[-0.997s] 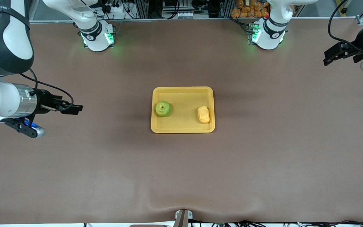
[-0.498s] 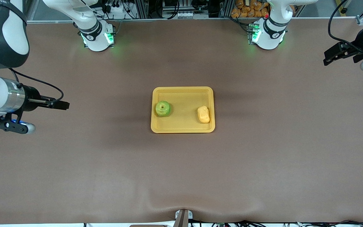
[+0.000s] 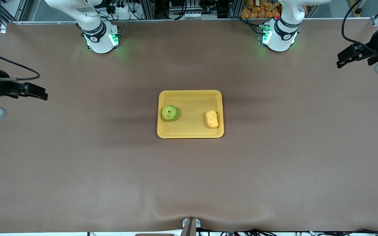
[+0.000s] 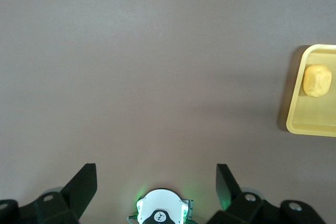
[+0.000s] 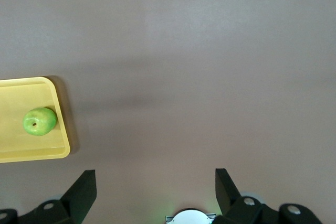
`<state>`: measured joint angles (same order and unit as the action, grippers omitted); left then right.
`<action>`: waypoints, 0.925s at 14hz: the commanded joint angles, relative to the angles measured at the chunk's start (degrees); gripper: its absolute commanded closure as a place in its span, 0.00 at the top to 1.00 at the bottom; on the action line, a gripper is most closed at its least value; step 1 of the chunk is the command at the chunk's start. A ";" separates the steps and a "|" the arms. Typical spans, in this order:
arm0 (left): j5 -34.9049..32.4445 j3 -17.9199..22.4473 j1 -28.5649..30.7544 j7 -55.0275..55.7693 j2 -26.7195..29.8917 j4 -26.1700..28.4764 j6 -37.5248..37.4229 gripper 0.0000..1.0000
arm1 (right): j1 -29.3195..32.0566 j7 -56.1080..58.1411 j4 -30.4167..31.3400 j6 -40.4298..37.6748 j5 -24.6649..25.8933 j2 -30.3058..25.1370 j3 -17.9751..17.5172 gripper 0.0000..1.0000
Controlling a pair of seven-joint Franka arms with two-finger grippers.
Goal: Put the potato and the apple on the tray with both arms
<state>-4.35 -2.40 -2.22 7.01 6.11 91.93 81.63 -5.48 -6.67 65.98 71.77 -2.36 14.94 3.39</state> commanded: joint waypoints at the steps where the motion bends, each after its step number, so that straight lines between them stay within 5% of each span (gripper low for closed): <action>1: -0.40 -0.24 0.37 -0.68 1.45 0.89 -0.42 1.00 | 2.31 2.89 5.03 0.56 1.04 -4.55 -1.01 1.00; 13: -0.31 -0.24 0.28 -0.50 1.45 0.80 -0.42 1.00 | 3.54 5.97 29.12 10.76 2.01 -21.26 -1.28 1.00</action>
<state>-4.35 -2.40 -2.22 7.01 6.11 91.93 81.63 -2.33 -1.48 90.20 80.39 -1.87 -2.50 2.80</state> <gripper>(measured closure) 0.000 0.000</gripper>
